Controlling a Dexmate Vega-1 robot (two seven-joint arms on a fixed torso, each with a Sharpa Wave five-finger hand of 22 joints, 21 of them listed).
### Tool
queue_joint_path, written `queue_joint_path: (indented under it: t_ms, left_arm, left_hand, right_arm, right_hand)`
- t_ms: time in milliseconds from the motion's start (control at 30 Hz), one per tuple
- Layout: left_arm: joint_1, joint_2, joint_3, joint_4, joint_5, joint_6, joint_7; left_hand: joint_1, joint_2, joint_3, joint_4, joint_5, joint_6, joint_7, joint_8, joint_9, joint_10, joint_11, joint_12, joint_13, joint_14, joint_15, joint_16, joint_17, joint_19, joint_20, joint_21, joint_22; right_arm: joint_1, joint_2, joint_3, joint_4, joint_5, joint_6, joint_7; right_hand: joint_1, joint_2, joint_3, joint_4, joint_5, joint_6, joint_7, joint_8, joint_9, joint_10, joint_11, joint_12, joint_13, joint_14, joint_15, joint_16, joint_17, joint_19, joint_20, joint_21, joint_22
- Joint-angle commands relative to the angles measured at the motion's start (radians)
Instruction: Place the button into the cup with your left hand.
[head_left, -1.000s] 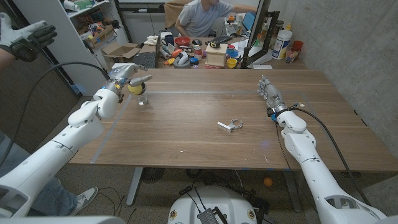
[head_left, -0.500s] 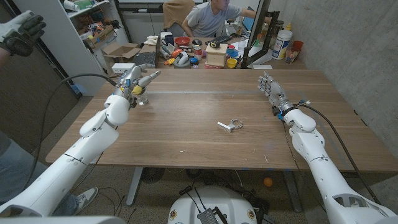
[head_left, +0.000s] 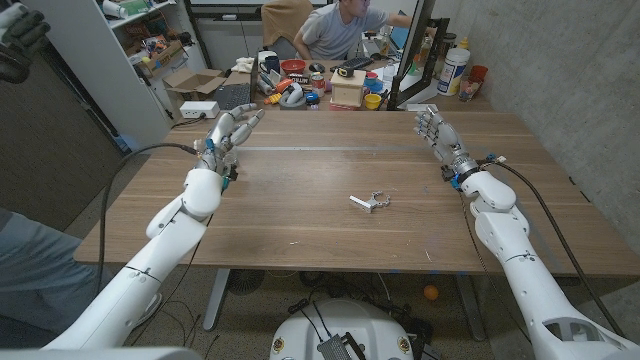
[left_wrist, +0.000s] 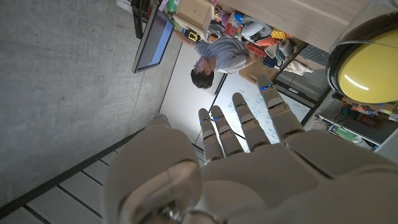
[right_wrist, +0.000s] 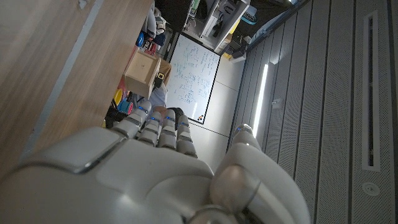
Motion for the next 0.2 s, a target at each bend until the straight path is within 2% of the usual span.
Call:
queue_joint_path:
  t_ms: [33, 200]
  left_arm:
    - [-0.001, -0.042, -0.007, 0.07, -0.114, -0.181, -0.014]
    - [0.01, -0.031, -0.016, 0.046, -0.109, -0.19, -0.019]
  left_hand:
    - [-0.013, 0.001, -0.001, 0.009, 0.001, -0.007, -0.001, -0.005, 0.003, -0.005, 0.006, -0.001, 0.002, -0.003, 0.004, -0.003, 0.0, -0.012, 0.001, 0.001, 0.005]
    - [-0.016, 0.003, -0.002, 0.009, 0.0, -0.007, 0.0, -0.005, 0.003, -0.005, 0.004, 0.0, 0.001, -0.005, 0.003, -0.003, -0.001, -0.014, 0.006, 0.003, 0.005]
  right_arm:
    - [-0.046, 0.009, -0.043, -0.093, -0.029, 0.031, -0.069]
    - [-0.048, 0.003, -0.057, -0.104, -0.033, 0.041, -0.083]
  right_hand:
    - [-0.005, -0.002, -0.003, -0.001, 0.004, 0.01, -0.003, 0.0, 0.005, 0.007, 0.0, 0.004, 0.003, 0.005, 0.0, 0.008, 0.005, 0.002, 0.003, -0.003, 0.003]
    - [-0.005, -0.002, -0.004, -0.001, 0.004, 0.01, -0.003, 0.0, 0.005, 0.008, 0.0, 0.004, 0.003, 0.005, 0.0, 0.008, 0.005, 0.002, 0.004, -0.003, 0.003]
